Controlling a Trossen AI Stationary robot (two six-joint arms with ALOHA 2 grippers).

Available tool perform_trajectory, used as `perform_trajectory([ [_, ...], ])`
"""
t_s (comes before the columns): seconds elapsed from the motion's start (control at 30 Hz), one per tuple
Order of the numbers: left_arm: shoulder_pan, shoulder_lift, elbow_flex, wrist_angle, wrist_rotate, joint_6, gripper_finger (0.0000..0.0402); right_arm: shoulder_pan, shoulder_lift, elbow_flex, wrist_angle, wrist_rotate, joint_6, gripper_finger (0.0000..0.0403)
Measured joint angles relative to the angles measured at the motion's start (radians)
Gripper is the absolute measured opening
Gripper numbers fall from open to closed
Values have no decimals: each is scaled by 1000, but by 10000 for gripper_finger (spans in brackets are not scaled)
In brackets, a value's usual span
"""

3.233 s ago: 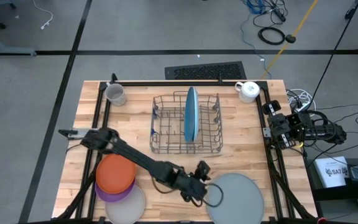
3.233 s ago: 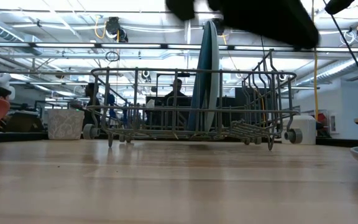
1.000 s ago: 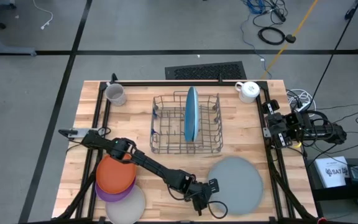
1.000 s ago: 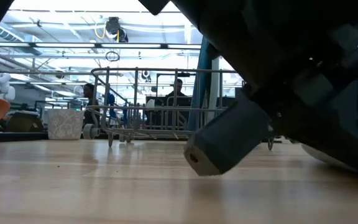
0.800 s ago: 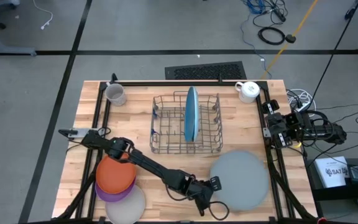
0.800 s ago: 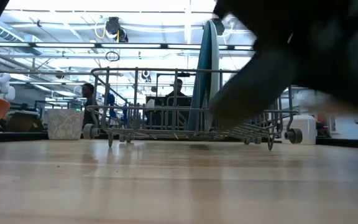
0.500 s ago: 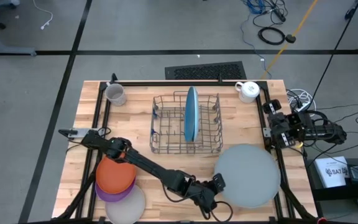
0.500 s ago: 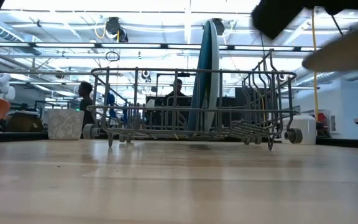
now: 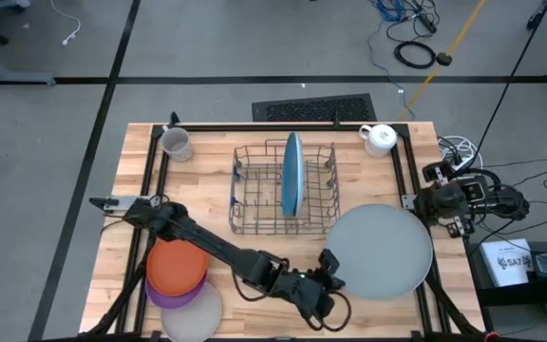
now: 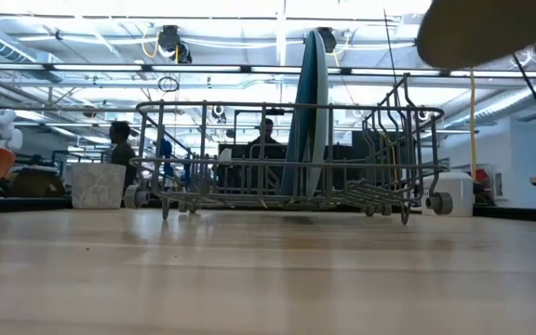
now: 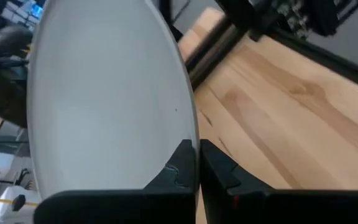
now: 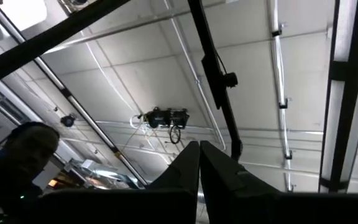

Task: Sort dishes
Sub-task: Put the gray plate in the dish rack

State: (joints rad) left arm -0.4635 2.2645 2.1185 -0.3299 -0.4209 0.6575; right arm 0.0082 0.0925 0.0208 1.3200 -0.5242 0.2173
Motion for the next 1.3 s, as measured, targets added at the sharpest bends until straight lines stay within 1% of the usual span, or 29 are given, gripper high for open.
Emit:
perform_trajectory([
  [0.37, 35, -114, 0, -3, -57, -82, 0, 0, 0, 0, -2, -6, 5, 9],
  [0.6, 54, -182, 0, 6, -58, -126, 0, 0, 0, 0, 0, -6, 6, 9],
  [0.77, 56, -254, 0, 30, -59, -128, 0, 0, 0, 0, -2, -3, 6, 9],
  [0.93, 57, -353, 0, 38, -85, -125, 0, 0, 0, 0, -3, -2, 7, 9],
  [1.13, 36, -517, 0, 48, -187, -118, 0, 0, 0, 0, -3, -1, 7, 9],
  [1.3, -6, -636, 0, 43, -307, -131, 0, 0, 0, 0, -4, 0, 7, 9],
])
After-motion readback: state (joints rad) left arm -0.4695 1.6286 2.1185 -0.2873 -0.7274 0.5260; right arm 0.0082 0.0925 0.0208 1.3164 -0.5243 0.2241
